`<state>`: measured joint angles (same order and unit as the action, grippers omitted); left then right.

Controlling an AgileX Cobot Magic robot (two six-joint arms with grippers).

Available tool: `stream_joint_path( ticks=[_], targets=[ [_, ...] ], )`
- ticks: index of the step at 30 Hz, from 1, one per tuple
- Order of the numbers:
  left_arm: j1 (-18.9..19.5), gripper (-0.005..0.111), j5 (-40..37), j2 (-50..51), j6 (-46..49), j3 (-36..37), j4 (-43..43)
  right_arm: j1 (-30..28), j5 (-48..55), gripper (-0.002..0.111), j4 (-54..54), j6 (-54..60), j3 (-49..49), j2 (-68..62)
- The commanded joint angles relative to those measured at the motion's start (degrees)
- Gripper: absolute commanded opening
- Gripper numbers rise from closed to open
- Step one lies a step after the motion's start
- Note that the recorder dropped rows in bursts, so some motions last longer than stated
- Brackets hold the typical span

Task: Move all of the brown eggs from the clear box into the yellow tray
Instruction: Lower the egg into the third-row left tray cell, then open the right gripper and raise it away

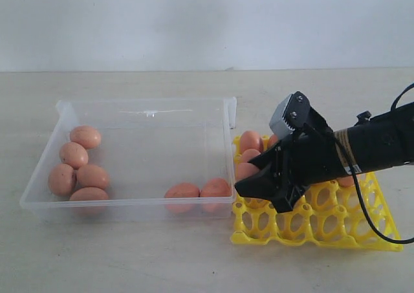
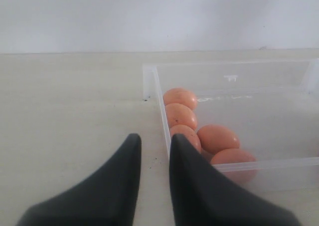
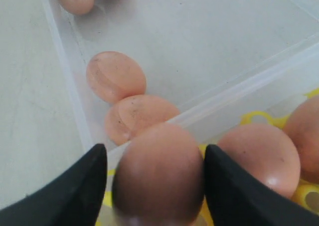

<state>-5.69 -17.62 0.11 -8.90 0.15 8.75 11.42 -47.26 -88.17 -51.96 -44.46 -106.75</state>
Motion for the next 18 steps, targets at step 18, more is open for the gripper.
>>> stream_joint_path(
  ticks=[18],
  targets=[
    [-0.19, 0.022, 0.04, -0.11, -0.55, -0.15, -0.34, 0.07, -1.07, 0.019, 10.82, -9.5, -0.24, 8.35]
  ],
)
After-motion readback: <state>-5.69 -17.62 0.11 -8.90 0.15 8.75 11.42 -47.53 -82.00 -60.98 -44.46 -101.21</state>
